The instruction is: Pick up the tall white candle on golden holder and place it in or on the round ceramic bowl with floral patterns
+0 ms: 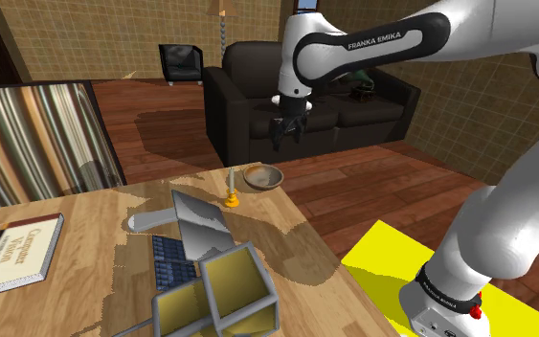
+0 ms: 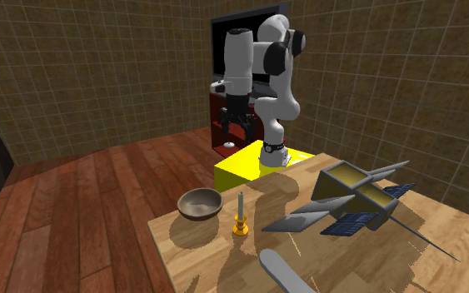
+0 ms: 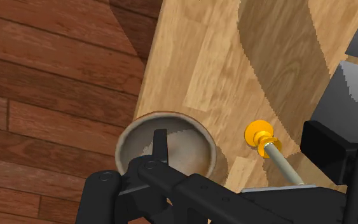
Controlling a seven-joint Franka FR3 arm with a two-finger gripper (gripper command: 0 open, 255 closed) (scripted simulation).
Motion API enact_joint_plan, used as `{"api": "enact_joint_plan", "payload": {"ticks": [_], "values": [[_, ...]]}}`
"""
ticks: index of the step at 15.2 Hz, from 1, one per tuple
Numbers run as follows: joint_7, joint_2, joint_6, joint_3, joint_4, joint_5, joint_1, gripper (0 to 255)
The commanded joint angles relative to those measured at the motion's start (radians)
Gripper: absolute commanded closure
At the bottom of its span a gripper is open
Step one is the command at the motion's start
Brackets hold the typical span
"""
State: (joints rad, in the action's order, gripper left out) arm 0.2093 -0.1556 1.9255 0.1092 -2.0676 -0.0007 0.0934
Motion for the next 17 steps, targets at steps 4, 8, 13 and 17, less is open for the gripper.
{"api": "enact_joint_plan", "payload": {"ticks": [4,8,13,17], "values": [[0.042,0.183,0.043,0.031,0.136,-0.014,0.023,0],[0.073,0.333,0.053,0.048,0.272,-0.033,0.047,0],[0.106,0.53,0.037,0.06,0.48,-0.061,0.085,0],[0.11,0.563,0.068,0.059,0.481,-0.067,0.091,0]]}}
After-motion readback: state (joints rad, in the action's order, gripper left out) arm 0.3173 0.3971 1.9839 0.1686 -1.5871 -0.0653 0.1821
